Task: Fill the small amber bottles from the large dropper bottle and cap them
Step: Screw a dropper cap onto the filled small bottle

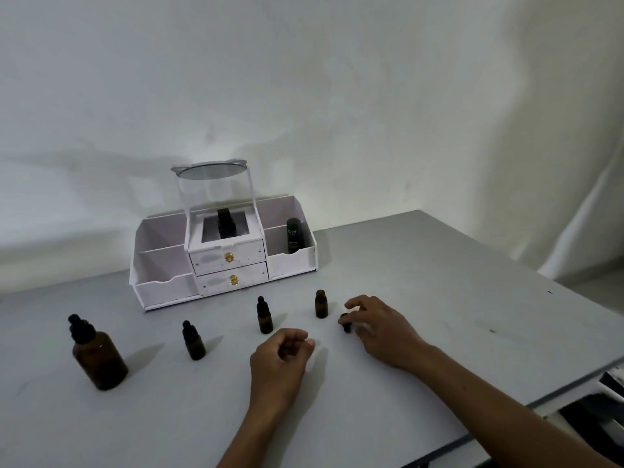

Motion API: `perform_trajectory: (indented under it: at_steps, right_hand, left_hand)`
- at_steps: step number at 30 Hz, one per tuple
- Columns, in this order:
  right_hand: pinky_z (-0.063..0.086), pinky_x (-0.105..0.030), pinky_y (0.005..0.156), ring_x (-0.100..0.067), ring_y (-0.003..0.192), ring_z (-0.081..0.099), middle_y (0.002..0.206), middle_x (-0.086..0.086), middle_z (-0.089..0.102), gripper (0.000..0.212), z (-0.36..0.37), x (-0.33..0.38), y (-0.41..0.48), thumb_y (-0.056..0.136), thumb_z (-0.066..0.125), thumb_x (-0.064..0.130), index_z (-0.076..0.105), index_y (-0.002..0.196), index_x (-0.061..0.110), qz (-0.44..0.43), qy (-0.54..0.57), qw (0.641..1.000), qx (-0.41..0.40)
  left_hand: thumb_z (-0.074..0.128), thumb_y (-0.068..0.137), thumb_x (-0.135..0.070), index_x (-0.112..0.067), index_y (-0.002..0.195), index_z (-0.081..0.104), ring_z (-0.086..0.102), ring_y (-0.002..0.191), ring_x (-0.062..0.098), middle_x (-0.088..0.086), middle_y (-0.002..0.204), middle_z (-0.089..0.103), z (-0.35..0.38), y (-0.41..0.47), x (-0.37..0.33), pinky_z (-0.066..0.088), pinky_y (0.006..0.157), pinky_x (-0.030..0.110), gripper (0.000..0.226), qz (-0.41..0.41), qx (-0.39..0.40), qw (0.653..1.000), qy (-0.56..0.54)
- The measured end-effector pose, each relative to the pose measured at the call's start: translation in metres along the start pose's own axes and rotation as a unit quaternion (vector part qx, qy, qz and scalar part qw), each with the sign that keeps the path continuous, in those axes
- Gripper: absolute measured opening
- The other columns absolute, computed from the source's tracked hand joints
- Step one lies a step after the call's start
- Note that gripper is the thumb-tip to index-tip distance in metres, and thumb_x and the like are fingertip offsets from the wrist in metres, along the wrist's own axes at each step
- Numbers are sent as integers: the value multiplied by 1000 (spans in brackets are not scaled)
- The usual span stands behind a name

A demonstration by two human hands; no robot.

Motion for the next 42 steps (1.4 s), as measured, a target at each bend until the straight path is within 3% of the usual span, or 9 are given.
perform_trajectory:
  at_steps: [7,10,14,16,19,28,34,42]
  right_hand:
    - [46,-23,86,-7,109,55,128,14,57,16,-1,-6,6,95,60,26,69,107,32,-44,-19,999,-22]
    - [44,-17,81,-2,101,58,110,18,63,11,-16,-12,17,93,67,22,69,100,30,-2,91,990,-103]
    - [58,-30,74,-13,93,70,95,7,73,14,-36,-20,45,92,69,14,69,98,27,124,336,910,-209]
    - [59,-33,72,-20,90,72,93,-1,74,17,-40,-14,56,93,68,11,69,96,27,127,426,865,-233]
    - [60,-31,71,-21,85,72,91,-7,75,18,-38,1,67,92,68,8,69,95,27,98,472,842,-243]
    - [62,-31,72,-16,82,73,91,-7,74,12,-11,8,77,92,68,6,70,102,12,90,440,866,-221]
    - [58,-22,75,-9,83,72,89,2,75,13,3,8,75,88,73,7,73,97,16,87,375,905,-180]
    - [54,-16,70,-5,81,72,88,5,76,12,9,5,69,84,77,9,74,93,16,94,352,916,-169]
  left_hand:
    - [74,82,-26,-26,95,70,64,81,-1,-13,89,69,9,16,3,47,63,4,14,12,-4,1000,-18]
    - [76,80,-25,-27,105,67,62,87,2,-11,96,67,16,27,4,47,67,4,26,18,-1,999,-26]
    - [77,80,-27,-25,127,57,58,100,3,-12,113,60,33,52,3,45,81,12,52,11,11,999,-30]
    - [78,78,-30,-24,131,54,57,102,5,-10,118,59,43,65,1,44,82,14,59,9,12,999,-32]
    - [81,74,-34,-25,130,56,57,98,3,-11,116,60,52,79,-1,43,80,13,62,17,4,1000,-16]
    - [78,76,-37,-24,117,67,61,98,2,-8,112,69,58,87,2,46,85,15,44,50,17,998,18]
    - [71,84,-31,-28,114,69,60,92,-2,-13,109,70,58,85,0,35,66,-5,30,71,23,997,33]
    - [71,85,-24,-25,113,70,56,81,-7,-10,109,71,57,86,-3,37,65,-7,29,94,36,994,32]
Point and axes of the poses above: each hand's wrist, its own y-axis towards the middle knuckle, its own z-axis out of the palm, x = y × z, the point moved 7 cm from there along y, towards the middle knuckle
